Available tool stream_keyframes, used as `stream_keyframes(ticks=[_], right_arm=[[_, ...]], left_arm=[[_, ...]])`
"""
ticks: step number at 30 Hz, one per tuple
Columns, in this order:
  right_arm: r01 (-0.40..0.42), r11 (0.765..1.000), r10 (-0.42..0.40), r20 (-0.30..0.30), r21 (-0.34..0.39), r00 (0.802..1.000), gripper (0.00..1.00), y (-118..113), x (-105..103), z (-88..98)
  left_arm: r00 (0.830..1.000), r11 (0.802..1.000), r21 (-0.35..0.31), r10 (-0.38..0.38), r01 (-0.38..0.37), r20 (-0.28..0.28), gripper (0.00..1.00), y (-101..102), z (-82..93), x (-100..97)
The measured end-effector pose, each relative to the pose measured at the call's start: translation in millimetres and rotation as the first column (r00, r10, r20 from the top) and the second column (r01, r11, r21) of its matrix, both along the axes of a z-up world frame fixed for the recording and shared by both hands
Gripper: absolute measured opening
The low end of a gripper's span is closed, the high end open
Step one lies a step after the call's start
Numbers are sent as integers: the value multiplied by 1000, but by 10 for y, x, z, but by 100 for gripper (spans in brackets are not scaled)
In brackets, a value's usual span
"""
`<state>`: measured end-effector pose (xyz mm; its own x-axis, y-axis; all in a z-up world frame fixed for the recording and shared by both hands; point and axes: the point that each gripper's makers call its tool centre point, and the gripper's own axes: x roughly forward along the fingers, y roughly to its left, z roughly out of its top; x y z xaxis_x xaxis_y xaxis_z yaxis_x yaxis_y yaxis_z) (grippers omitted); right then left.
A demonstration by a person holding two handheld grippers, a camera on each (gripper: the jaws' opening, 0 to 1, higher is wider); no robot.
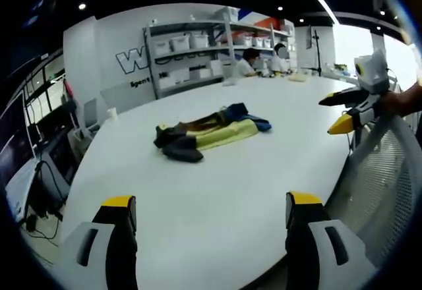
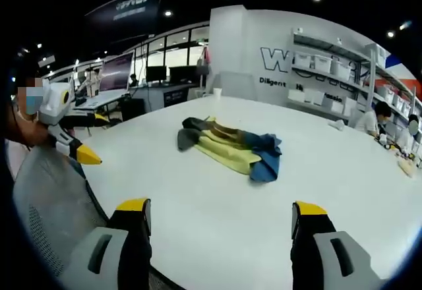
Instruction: Fold the garment on the visible template until the final outline fits inside the template.
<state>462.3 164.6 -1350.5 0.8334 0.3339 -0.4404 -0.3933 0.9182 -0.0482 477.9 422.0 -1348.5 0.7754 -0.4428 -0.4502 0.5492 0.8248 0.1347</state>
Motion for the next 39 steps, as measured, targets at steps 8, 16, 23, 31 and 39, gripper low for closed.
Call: stream_keyframes(ticks=[8,16,23,31,39], right_arm=[[-4,1000,4,-8,-9,1000,85,5,-13,-19],[-4,1000,4,-9,-8,1000,85,4,-8,-21],[-7,1000,6,-9,-15,1000,85,7,-9,-20],[-5,1000,5,-6,-14,1000,84,6,-4,-15],[-5,1000,5,-7,-12,1000,84,6,-10,-18]], left_arm=[[1000,1000,3,1,-1,2,91,10,0,0],[1000,1000,2,1,-1,3,91,9,1,1],[1000,1000,0,2,-2,5,91,8,4,6],[1000,1000,0,2,-2,5,91,9,5,9],[1000,1000,-2,1,-1,4,90,6,6,4]])
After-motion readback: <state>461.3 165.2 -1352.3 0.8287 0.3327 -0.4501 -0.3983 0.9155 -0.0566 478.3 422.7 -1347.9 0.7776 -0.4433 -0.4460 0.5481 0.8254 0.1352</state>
